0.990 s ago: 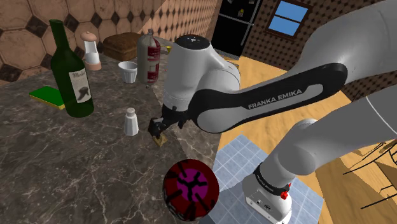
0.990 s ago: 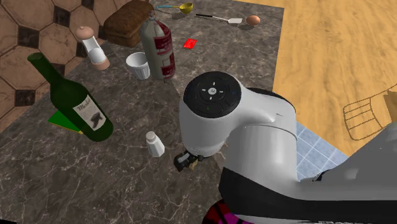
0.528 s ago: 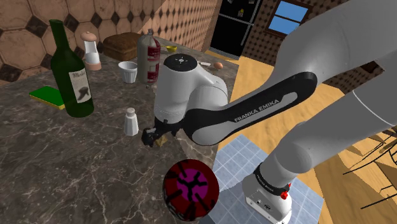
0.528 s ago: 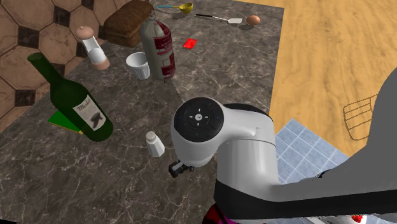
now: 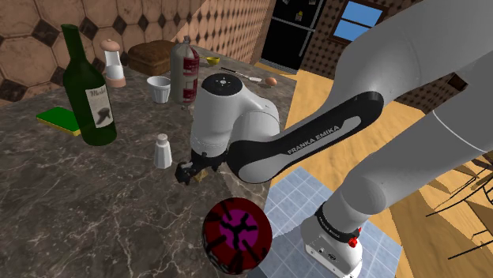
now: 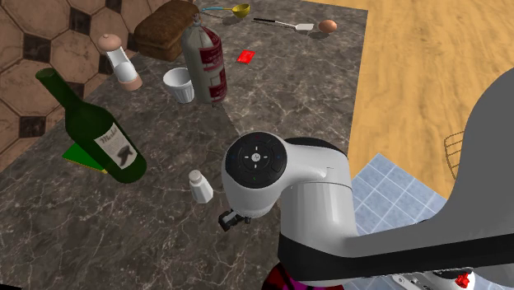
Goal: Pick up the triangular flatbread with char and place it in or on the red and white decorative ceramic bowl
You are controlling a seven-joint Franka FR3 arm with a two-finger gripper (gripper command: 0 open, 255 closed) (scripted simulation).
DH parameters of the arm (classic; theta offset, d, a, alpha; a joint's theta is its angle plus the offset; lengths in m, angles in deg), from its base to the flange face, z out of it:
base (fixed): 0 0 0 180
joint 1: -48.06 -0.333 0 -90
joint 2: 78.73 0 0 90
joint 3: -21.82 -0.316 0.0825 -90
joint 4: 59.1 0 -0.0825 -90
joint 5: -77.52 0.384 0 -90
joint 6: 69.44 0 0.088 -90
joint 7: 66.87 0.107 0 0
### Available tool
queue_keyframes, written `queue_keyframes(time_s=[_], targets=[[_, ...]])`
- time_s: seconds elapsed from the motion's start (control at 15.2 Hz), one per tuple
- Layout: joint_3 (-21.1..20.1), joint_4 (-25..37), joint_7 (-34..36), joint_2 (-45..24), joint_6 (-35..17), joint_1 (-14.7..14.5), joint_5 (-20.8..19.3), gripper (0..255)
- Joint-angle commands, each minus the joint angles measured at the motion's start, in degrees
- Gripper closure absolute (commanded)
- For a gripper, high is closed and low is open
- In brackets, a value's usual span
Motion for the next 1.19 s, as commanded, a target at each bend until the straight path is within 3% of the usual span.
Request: queue_keyframes(time_s=[0.0,0.07,0.13,0.73,1.12], targets=[[0.00,0.00,0.00,0.00,0.00,0.00,0.00,0],[0.00,0.00,0.00,0.00,0.00,0.00,0.00,0],[0.00,0.00,0.00,0.00,0.00,0.00,0.00,255],[0.00,0.00,0.01,-0.01,-0.01,0.01,-0.02,255],[2.62,1.61,-4.16,4.57,5.13,-2.51,4.68,255]])
